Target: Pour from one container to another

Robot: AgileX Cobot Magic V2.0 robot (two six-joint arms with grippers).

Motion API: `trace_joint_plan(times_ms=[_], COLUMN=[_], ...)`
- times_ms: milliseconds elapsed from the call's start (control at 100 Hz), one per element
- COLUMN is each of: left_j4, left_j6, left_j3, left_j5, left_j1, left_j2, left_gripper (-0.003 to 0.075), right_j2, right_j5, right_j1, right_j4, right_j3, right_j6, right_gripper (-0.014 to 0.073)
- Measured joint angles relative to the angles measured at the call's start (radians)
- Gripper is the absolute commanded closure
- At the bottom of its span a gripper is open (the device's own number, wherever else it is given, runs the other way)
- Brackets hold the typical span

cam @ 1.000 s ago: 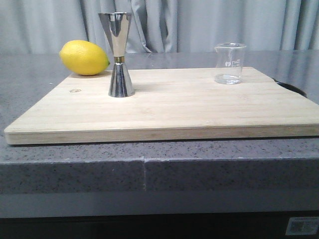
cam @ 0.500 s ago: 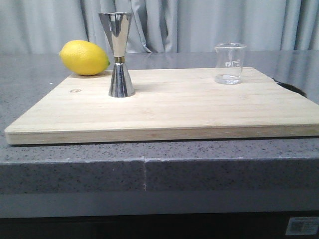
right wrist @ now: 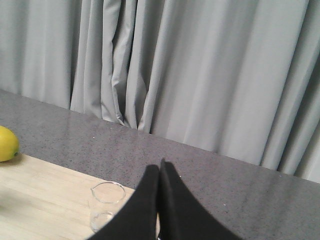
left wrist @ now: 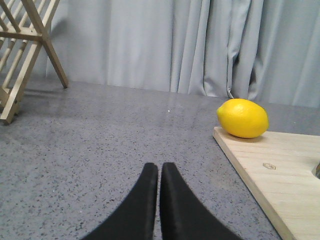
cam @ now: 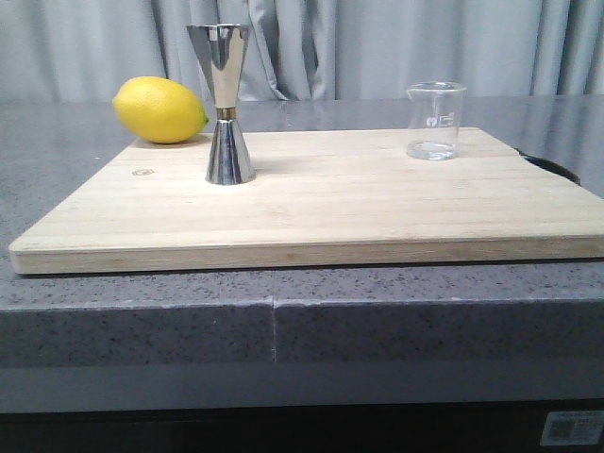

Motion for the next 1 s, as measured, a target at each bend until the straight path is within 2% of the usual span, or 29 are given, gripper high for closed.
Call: trace_joint_plan(times_ms=[430,1000], left_j4=[-0.098,-0.108], left_j6=[-0.002,-0.002], left_j3=[0.0,0.0], left_j5=[0.052,0.054], left_j1=[0.0,0.0], left_j2=[0.0,0.0], left_gripper=[0.0739,0.0739], right_j2=[0.0,0.0], right_j5=[0.0,0.0], right_j1=[0.0,0.0], right_j4=[0.0,0.0], right_j3=[0.0,0.0], right_j6=[0.0,0.0], right_gripper=[0.0662,0.0662])
